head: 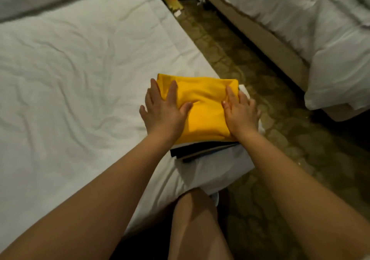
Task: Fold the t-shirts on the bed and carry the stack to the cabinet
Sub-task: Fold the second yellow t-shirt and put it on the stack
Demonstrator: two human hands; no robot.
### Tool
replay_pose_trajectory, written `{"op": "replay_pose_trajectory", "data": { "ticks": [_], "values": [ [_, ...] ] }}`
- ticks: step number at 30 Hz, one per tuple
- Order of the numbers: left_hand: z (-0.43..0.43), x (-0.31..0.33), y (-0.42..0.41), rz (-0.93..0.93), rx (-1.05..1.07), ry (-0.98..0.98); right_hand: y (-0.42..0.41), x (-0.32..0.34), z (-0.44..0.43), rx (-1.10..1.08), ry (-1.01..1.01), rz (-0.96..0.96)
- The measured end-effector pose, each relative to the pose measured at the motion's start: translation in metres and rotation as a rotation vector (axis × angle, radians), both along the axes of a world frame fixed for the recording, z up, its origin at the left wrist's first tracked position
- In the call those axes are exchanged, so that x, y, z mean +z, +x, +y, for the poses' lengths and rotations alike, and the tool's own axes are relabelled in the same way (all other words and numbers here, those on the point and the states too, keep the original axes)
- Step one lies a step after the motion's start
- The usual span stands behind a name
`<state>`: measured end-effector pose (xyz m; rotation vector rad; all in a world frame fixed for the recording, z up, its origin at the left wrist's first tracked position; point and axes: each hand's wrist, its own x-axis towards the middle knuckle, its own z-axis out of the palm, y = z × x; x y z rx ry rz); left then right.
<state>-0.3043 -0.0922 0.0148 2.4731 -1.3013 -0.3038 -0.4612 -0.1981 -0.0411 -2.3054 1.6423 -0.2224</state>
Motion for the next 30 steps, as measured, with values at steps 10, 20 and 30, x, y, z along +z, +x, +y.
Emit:
{"op": "replay_pose_trajectory", "data": {
  "ticks": [10, 20, 30],
  "values": [
    [-0.008, -0.002, 0.016, -0.003, -0.113, 0.071, 0.057, 0.032, -0.001, 0.183, 0.017, -0.001],
    [-0.007, 0.007, 0.022, 0.053, -0.119, 0.225, 0.055, 0.039, -0.001, 0.208, 0.181, 0.106],
    [-0.01, 0.026, 0.0, 0.004, 0.132, 0.34, 0.036, 0.061, -0.071, 0.7, 0.36, 0.249]
  ]
}}
